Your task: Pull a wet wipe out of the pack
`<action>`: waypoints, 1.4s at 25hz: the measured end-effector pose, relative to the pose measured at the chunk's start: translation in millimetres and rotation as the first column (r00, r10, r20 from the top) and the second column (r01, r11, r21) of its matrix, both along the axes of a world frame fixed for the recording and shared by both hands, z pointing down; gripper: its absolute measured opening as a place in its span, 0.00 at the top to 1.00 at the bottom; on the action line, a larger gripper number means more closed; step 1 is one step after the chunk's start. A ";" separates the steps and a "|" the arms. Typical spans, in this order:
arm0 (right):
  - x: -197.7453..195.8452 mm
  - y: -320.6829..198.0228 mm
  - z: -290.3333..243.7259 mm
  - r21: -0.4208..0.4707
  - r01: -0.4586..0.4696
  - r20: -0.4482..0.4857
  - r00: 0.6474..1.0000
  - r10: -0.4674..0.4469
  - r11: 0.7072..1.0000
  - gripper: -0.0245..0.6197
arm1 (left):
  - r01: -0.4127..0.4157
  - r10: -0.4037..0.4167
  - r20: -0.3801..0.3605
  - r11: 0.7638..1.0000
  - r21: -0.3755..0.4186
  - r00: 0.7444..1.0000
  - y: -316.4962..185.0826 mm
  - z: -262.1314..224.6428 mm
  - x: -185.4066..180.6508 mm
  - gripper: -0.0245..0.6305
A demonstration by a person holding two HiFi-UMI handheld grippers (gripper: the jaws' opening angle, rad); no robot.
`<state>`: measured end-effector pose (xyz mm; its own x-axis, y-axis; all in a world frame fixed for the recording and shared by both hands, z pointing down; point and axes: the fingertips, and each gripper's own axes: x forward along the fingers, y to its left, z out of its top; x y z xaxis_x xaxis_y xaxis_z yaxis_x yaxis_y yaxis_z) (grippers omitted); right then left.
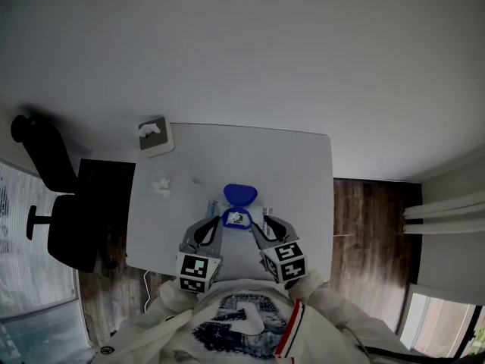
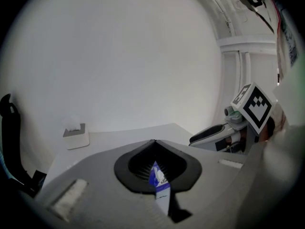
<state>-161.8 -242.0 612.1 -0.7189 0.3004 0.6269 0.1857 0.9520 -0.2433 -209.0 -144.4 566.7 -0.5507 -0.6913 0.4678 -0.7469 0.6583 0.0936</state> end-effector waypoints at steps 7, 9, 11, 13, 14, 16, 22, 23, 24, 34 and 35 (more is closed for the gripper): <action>-7.1 21.0 24.4 0.031 0.135 -0.043 0.990 -0.133 0.990 0.61 | -0.003 0.003 -0.001 1.000 0.003 1.000 4.0 0.8 -9.7 0.96; -8.3 28.4 37.3 0.032 0.193 -0.068 0.979 -0.190 0.981 0.55 | 0.004 -0.004 -0.003 1.000 0.003 1.000 6.5 1.9 -12.0 0.96; -11.2 33.4 48.6 0.040 0.241 -0.086 0.968 -0.237 0.970 0.52 | 0.011 -0.011 -0.010 1.000 0.002 1.000 9.0 4.7 -13.6 0.96; -13.1 39.4 56.6 0.029 0.275 -0.113 0.956 -0.270 0.961 0.49 | 0.018 -0.018 -0.015 1.000 -0.001 1.000 11.5 7.2 -15.0 0.96; -13.8 42.5 59.6 0.020 0.289 -0.127 0.950 -0.284 0.957 0.47 | 0.021 -0.021 -0.017 1.000 -0.003 1.000 12.4 7.9 -15.5 0.96; -15.8 46.5 65.5 0.021 0.315 -0.140 0.940 -0.310 0.949 0.42 | 0.028 -0.028 -0.022 1.000 -0.005 0.999 13.7 9.1 -15.9 0.96; -22.2 57.5 83.1 0.041 0.396 -0.167 0.908 -0.384 0.917 0.38 | 0.068 -0.069 -0.059 0.998 -0.016 0.996 24.1 18.5 -15.6 0.96; -23.2 57.9 87.4 0.049 0.404 -0.172 0.904 -0.391 0.913 0.39 | 0.073 -0.074 -0.057 0.997 -0.019 0.996 25.5 17.9 -16.4 0.96; -24.0 57.7 91.2 0.055 0.408 -0.177 0.902 -0.393 0.911 0.41 | 0.079 -0.080 -0.052 0.997 -0.019 0.995 26.5 16.2 -17.6 0.96; -34.4 60.3 106.0 0.072 0.405 -0.199 0.901 -0.385 0.911 0.61 | 0.127 -0.128 -0.068 0.992 -0.025 0.989 39.5 19.5 -20.6 0.96; -35.9 60.5 106.6 0.076 0.405 -0.196 0.902 -0.384 0.911 0.63 | 0.127 -0.129 -0.066 0.992 -0.027 0.989 39.8 20.4 -20.4 0.96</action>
<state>-197.7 -181.4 718.7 -0.4330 0.4572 0.7769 0.5164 0.8322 -0.2019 -229.5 -104.6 587.1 -0.6007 -0.6059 0.5216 -0.6488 0.7507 0.1249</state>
